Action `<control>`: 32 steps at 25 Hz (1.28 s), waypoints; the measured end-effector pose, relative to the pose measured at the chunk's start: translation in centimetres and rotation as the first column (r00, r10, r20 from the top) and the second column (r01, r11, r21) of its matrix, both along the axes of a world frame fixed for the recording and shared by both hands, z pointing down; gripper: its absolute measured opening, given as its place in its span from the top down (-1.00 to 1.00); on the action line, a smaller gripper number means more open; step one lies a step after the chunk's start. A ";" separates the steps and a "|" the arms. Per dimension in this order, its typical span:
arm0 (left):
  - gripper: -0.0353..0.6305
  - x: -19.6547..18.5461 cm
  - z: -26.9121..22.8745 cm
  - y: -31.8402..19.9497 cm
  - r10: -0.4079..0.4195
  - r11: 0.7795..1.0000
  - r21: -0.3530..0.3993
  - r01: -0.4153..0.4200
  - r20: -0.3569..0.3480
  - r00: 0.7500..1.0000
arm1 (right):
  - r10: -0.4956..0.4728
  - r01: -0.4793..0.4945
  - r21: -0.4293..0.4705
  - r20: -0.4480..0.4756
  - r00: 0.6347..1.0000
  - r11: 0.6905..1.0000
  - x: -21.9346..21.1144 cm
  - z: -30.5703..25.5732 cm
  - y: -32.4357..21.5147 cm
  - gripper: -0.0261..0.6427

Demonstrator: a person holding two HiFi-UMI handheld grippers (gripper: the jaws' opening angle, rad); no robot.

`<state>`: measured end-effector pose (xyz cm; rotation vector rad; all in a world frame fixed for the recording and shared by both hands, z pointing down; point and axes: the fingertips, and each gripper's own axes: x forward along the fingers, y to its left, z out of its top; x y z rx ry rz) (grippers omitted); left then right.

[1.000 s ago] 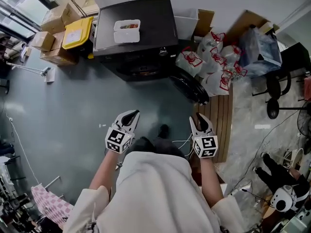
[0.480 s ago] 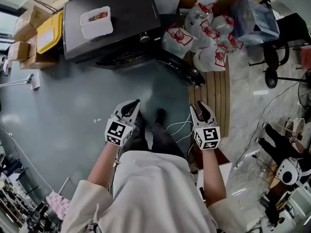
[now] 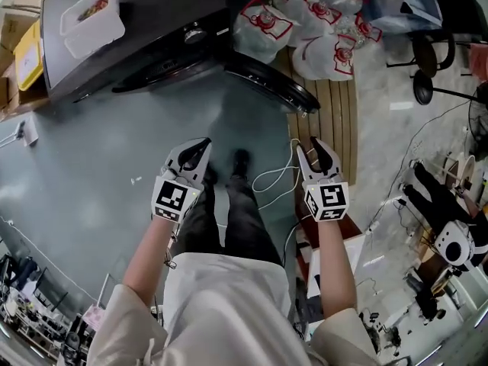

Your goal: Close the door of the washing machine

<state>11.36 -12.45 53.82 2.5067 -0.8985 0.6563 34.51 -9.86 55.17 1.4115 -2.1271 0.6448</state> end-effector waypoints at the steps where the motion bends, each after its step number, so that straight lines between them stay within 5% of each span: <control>1: 0.87 0.3 1.0 -0.3 0.002 1.000 -0.004 -0.002 0.002 1.000 | 0.000 0.000 -0.005 -0.007 1.000 1.000 0.3 1.2 -0.4 0.42; 19: 0.87 8.1 16.2 -0.6 0.061 0.994 -0.091 -0.061 0.004 0.998 | -0.023 -0.004 -0.156 -0.169 0.985 0.988 11.0 20.5 -5.3 0.40; 32: 0.87 6.4 22.1 1.9 0.030 0.989 -0.146 -0.025 0.027 0.999 | -0.097 0.045 -0.175 -0.302 0.948 0.984 13.3 26.3 -7.7 0.42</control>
